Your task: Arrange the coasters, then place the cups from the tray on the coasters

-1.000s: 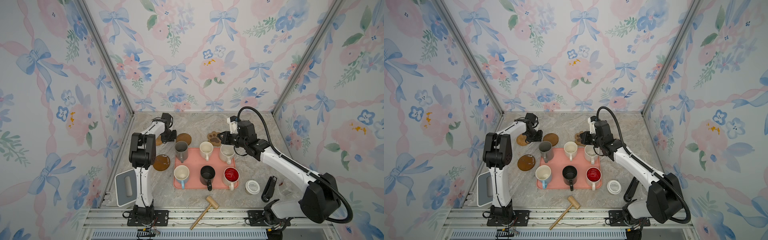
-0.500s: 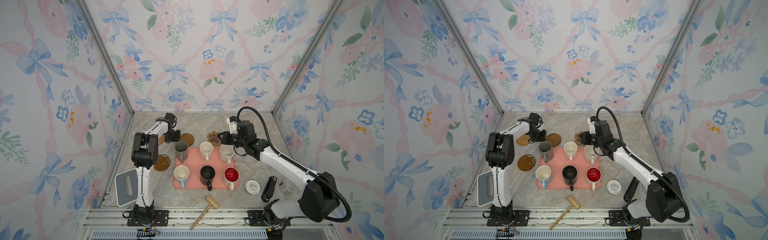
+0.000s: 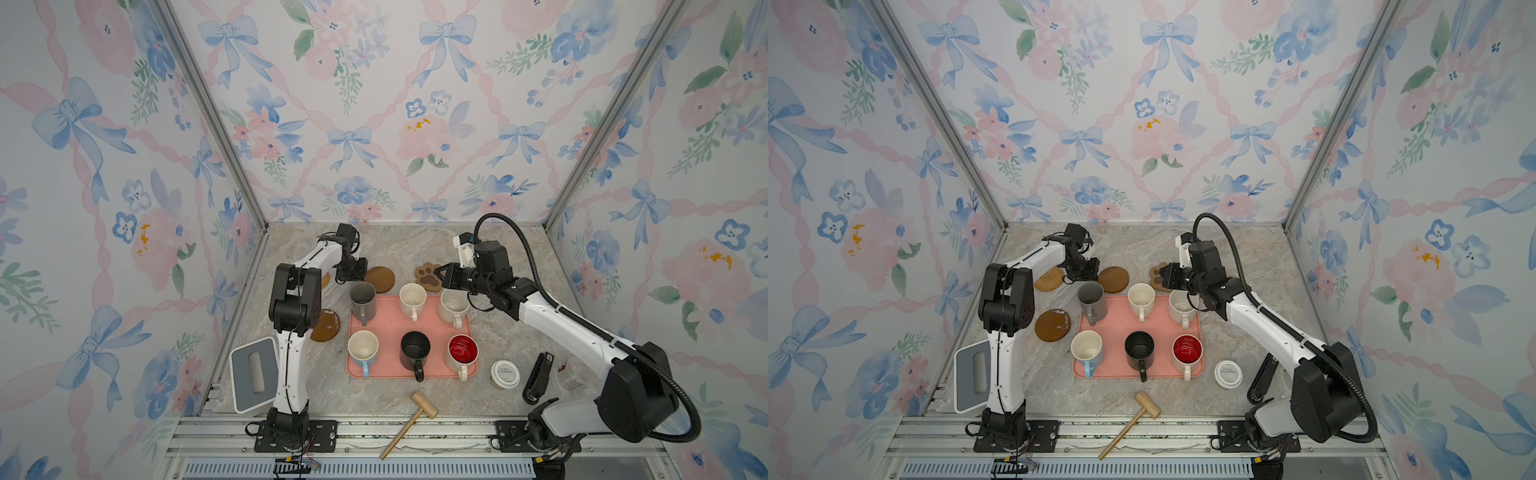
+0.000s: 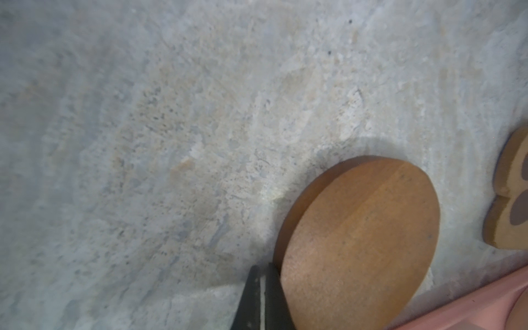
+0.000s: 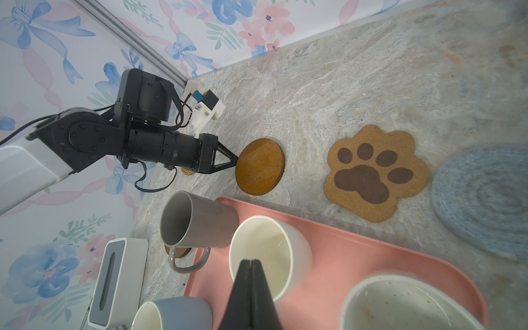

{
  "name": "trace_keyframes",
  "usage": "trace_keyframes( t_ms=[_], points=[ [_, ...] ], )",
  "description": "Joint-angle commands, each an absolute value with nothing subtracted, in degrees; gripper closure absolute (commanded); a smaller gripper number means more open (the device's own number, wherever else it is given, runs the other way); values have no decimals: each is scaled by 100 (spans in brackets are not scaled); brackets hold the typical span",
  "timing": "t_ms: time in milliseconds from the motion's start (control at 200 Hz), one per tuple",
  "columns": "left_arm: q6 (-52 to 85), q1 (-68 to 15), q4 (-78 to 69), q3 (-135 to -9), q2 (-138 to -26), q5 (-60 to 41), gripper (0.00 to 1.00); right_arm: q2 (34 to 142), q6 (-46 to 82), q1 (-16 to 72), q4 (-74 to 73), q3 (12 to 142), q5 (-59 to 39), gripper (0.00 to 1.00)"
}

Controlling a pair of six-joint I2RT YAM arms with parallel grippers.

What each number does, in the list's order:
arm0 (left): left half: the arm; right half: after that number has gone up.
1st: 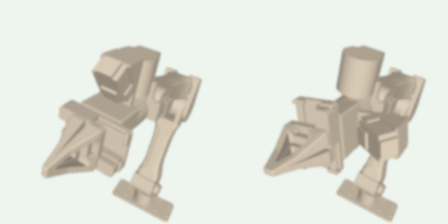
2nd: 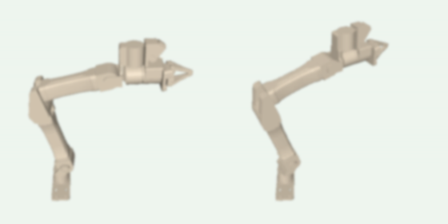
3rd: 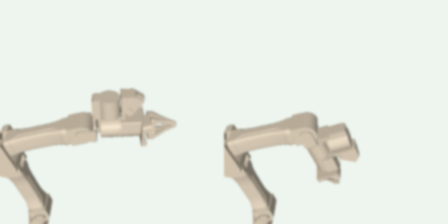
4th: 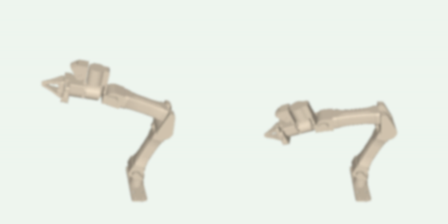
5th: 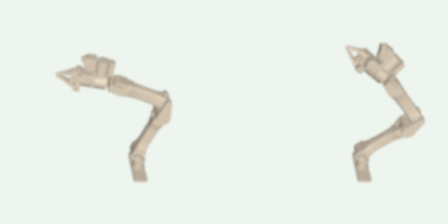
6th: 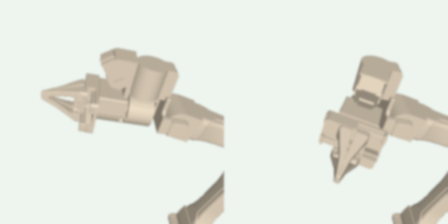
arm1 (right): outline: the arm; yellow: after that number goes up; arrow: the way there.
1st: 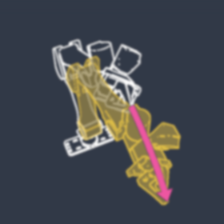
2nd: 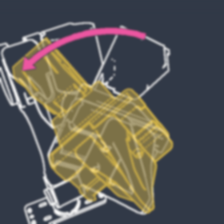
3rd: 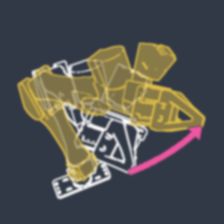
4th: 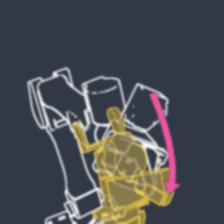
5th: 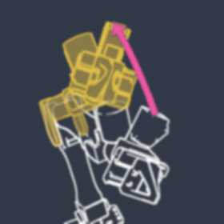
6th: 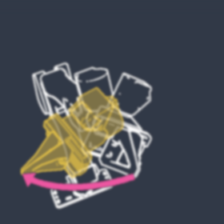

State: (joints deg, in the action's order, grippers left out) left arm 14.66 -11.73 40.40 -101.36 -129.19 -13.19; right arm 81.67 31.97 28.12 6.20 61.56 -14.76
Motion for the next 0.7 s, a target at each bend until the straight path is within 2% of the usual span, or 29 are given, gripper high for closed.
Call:
trace_keyframes(
  t_ms=[0, 695],
  points=[
    [1547, -1238, 4096, -10305, -13060, -1466, 100, 8210, 3184, 2751, 545, 6066, -1528, 100],
    [1696, -1499, 4092, -10746, -13278, -1600, 100, 8297, 3182, 2724, 545, 6079, -1598, 100]
  ],
)
